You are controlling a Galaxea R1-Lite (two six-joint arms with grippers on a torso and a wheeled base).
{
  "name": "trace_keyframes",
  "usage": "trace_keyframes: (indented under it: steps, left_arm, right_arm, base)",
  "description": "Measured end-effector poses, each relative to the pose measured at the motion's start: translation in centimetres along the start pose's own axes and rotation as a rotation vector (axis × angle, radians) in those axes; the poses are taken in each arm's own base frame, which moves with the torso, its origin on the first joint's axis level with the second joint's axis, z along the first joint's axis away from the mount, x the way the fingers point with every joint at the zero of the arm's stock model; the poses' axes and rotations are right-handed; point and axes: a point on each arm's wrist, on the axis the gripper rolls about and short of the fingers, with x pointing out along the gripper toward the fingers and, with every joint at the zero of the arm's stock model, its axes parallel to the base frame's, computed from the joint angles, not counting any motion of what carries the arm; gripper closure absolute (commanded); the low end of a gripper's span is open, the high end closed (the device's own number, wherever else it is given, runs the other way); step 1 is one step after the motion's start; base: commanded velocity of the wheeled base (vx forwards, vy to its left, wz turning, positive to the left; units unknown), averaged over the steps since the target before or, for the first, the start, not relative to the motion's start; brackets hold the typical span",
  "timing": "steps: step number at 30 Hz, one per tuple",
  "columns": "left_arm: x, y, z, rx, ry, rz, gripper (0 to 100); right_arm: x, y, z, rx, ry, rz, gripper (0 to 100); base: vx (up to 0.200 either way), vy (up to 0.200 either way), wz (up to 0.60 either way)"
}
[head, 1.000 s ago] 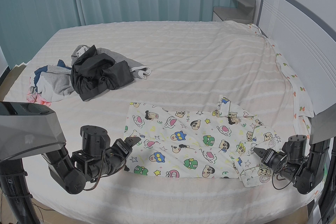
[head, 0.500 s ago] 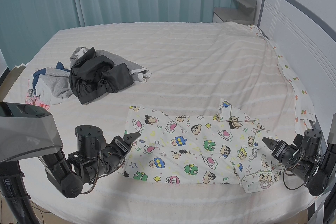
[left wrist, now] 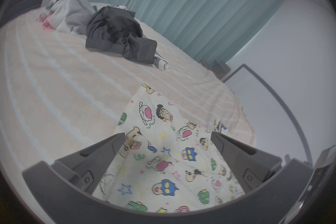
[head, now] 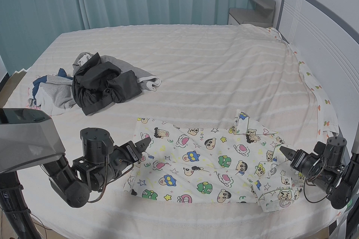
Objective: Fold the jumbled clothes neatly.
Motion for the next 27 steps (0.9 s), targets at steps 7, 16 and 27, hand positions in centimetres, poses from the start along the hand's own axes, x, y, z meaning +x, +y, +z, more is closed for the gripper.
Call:
trace_keyframes:
  steps: [7, 16, 27]
  left_arm:
    - [2.8, -0.2, 1.9, 0.138, 0.111, 0.117, 0]
    - [8.9, -1.1, 6.6, 0.216, 0.111, 0.136, 0]
    - [15.3, 3.5, 5.5, 0.193, 0.152, 0.206, 0]
  right_arm:
    - [-0.2, 0.2, 0.2, -0.007, -0.012, 0.014, 0]
    - [-0.6, 0.5, 0.6, -0.007, -0.031, 0.028, 0]
    - [-0.8, 1.0, 0.5, -0.006, -0.034, 0.048, 0]
  base:
    - [0.0, 0.0, 0.0]
    - [0.0, 0.0, 0.0]
    - [0.0, 0.0, 0.0]
